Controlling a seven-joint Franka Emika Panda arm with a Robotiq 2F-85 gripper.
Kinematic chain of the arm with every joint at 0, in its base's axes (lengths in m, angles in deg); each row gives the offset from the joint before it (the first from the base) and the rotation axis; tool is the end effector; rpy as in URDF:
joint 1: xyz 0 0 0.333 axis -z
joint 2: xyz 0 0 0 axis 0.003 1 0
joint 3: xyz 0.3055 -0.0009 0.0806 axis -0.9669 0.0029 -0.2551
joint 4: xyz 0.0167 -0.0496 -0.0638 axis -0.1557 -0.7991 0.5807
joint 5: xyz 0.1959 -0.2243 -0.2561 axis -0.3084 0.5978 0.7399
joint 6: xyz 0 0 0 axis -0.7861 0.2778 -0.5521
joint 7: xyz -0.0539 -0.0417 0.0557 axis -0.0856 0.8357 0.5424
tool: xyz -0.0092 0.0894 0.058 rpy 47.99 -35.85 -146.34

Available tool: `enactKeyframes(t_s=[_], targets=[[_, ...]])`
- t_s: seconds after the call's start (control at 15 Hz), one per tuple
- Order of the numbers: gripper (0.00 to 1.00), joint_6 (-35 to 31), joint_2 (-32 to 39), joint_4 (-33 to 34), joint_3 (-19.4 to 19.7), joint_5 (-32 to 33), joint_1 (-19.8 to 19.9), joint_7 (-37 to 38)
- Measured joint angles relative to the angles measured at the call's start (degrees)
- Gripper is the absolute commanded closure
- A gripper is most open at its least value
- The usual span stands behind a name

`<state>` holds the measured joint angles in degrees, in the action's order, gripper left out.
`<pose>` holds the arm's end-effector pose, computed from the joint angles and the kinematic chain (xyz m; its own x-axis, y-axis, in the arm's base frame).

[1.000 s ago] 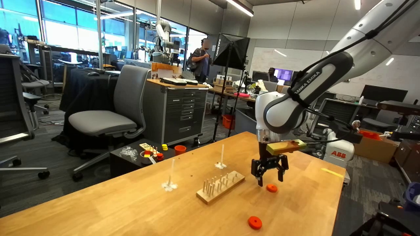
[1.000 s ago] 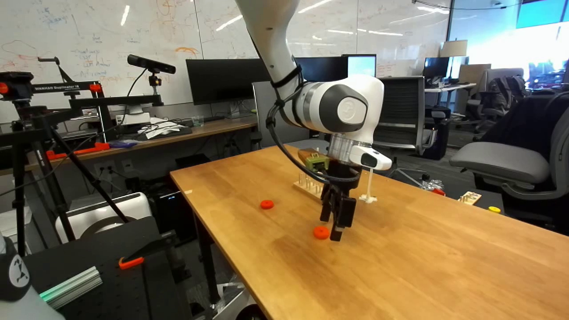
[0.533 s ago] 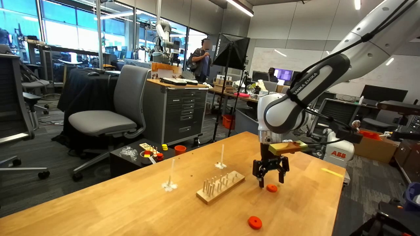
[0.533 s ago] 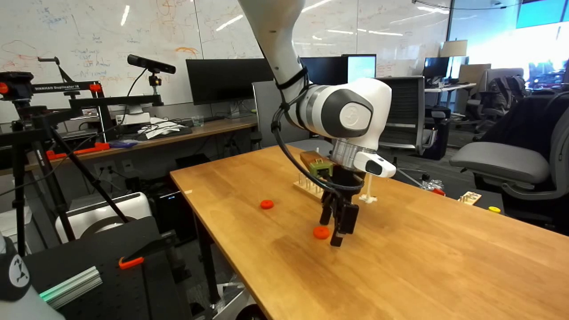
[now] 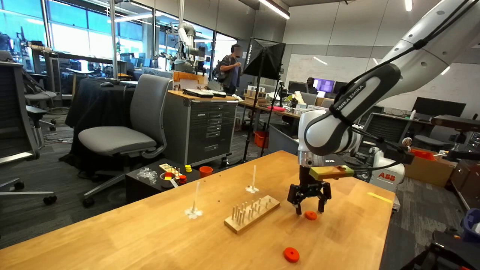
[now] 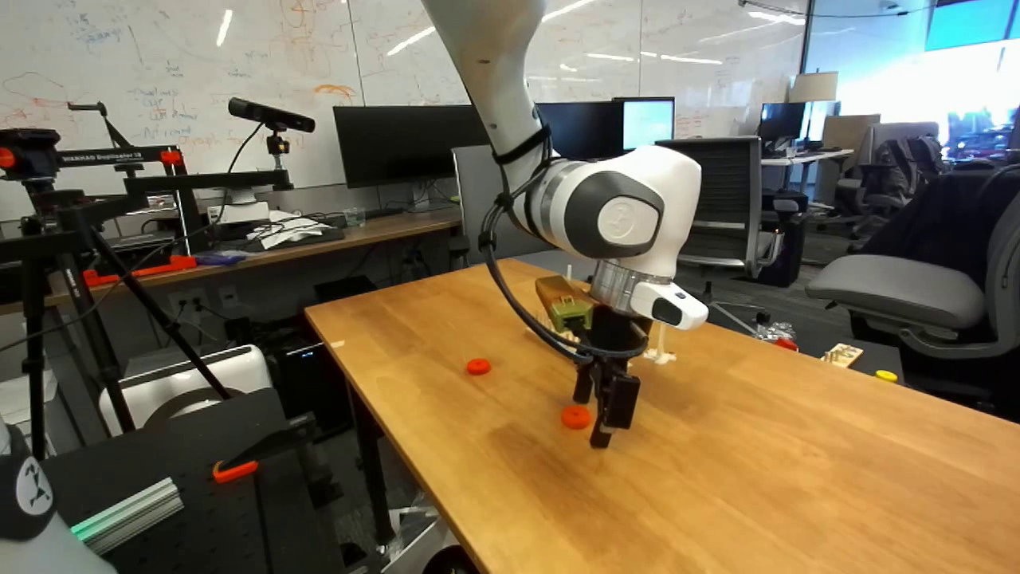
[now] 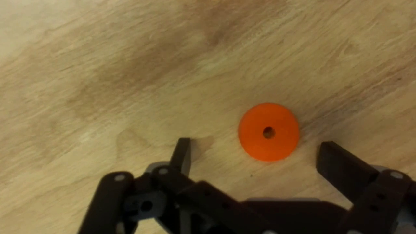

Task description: Attach one of the orange disks to the wooden rack

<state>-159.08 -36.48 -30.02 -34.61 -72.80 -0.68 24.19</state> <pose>0.5700 -0.0175 0.0998 0.8550 -0.4484 -0.2606 -0.4511 -0.8909 0.0531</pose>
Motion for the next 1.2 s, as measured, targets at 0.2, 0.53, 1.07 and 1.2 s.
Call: enactKeyframes(t_s=[0.2,0.53,1.07,1.2], targets=[[0.0,-4.54,-1.38,-3.16,-0.18,-0.92,0.09,-1.3],[0.0,-13.48,-3.52,-9.02,-1.07,-1.76,0.34,-3.77],[0.49,-25.31,-6.43,-16.72,-3.41,-1.98,0.59,-5.92],[0.64,-26.83,-7.16,-17.61,-3.96,-1.98,0.59,-5.92]])
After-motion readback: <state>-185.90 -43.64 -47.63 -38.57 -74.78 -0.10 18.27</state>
